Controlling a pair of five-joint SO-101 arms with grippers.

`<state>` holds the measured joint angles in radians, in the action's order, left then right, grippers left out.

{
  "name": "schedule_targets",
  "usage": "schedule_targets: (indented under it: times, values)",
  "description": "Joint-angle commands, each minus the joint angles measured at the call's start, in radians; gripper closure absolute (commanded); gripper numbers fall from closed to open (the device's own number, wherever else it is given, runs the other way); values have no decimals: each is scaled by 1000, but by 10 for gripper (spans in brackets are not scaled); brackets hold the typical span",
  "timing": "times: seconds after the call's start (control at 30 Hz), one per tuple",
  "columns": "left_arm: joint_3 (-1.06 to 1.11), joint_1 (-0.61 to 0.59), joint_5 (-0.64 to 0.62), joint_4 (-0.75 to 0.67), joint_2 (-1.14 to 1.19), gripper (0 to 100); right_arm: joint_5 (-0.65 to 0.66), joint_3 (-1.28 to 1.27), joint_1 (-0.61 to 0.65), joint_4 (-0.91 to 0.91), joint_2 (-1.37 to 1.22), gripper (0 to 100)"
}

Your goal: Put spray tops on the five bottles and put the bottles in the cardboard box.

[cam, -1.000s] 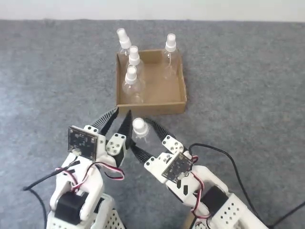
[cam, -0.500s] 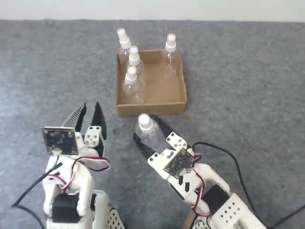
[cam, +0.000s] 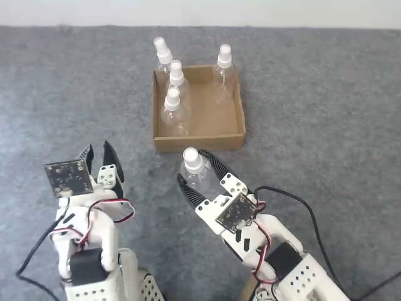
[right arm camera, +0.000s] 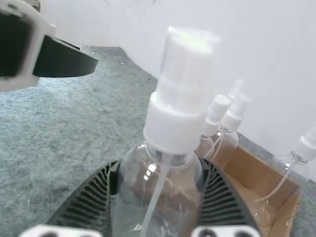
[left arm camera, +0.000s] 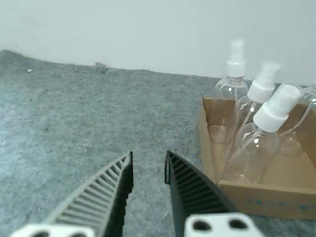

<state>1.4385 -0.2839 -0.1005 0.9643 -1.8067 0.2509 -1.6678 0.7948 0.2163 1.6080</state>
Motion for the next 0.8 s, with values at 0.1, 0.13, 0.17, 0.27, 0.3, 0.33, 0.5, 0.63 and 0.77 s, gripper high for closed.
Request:
schedule_targets:
  times: [0.1,0.13,0.17,0.27,0.3,0.33,0.5,0.63,0.77]
  values:
    - [76,-37,6,-6,-15,898,5,-21,-12,7,25,972]
    - [91,-46,6,-8,-15,898,5,-21,-12,7,25,972]
    - [105,-52,6,-8,-15,898,6,-20,-12,7,25,972]
    - [140,-58,6,-8,-15,898,5,-12,-39,7,25,972]
    - [153,-60,6,-8,-15,898,5,-3,-50,7,22,972]
    - [165,-60,6,-8,-15,898,5,3,-61,7,19,975]
    - [240,-58,6,-61,-15,898,3,26,-99,7,18,991]
    - [248,-58,2,-80,-12,898,3,74,-150,25,16,991]
    - [246,-55,3,-54,-14,898,-32,184,-174,124,15,991]
